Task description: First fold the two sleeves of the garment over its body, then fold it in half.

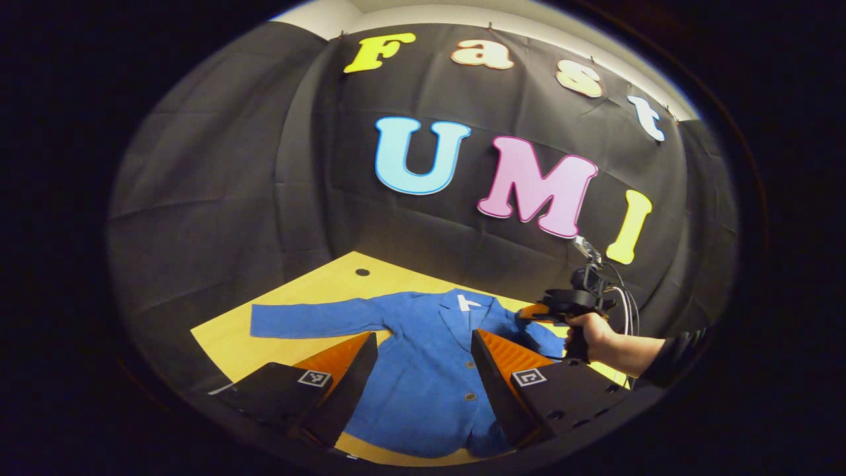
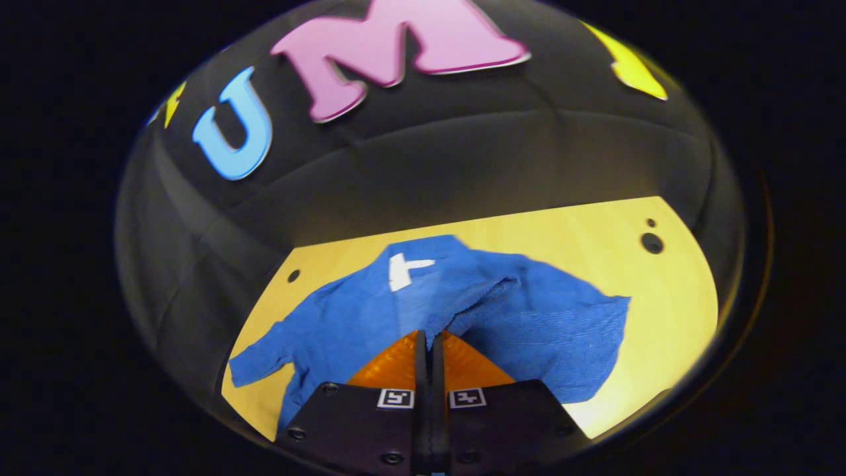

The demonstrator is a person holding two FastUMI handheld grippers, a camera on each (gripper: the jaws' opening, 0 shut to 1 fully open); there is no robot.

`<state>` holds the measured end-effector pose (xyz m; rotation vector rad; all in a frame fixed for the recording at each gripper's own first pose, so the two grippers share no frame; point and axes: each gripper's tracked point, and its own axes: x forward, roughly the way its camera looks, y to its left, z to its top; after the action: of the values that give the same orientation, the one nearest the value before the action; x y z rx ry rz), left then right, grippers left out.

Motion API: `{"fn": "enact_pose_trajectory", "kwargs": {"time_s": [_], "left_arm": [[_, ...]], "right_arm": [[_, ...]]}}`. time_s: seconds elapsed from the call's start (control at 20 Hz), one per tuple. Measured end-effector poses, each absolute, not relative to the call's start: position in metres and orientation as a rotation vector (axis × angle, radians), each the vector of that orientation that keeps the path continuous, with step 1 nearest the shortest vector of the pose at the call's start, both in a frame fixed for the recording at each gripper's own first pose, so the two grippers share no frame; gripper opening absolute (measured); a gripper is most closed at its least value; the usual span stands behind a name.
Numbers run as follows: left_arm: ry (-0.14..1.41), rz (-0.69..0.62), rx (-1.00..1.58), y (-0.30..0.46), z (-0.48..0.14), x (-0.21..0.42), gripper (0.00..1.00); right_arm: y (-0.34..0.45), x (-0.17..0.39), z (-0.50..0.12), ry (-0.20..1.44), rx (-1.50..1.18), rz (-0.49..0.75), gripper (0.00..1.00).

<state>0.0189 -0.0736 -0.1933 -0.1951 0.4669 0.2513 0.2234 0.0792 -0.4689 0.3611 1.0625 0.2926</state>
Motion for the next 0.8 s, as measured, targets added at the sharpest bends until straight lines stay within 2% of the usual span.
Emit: {"fn": "enact_pose_trajectory", "kwargs": {"time_s": [0.3,0.5,0.55,0.7,0.75,0.8], "left_arm": [[0.448,0.298,-0.202,-0.016,-0.217,0.022,0.81],[0.423,0.290,-0.173,0.043,-0.250,0.046,0.80],[0.424,0.300,-0.182,0.061,-0.261,0.051,0.82],[0.415,0.366,-0.246,0.110,-0.293,0.065,0.84],[0.411,0.388,-0.266,0.126,-0.304,0.065,0.84],[0.414,0.415,-0.272,0.141,-0.315,0.066,0.84]], "right_arm": [[0.236,0.200,-0.485,1.061,0.370,0.497,0.05],[0.297,0.206,-0.501,0.964,0.348,0.487,0.04],[0.300,0.208,-0.501,0.944,0.361,0.476,0.37],[0.285,0.204,-0.501,0.901,0.309,0.446,0.85],[0.275,0.203,-0.495,0.866,0.294,0.436,0.86],[0.264,0.200,-0.486,0.820,0.279,0.428,0.95]]}}
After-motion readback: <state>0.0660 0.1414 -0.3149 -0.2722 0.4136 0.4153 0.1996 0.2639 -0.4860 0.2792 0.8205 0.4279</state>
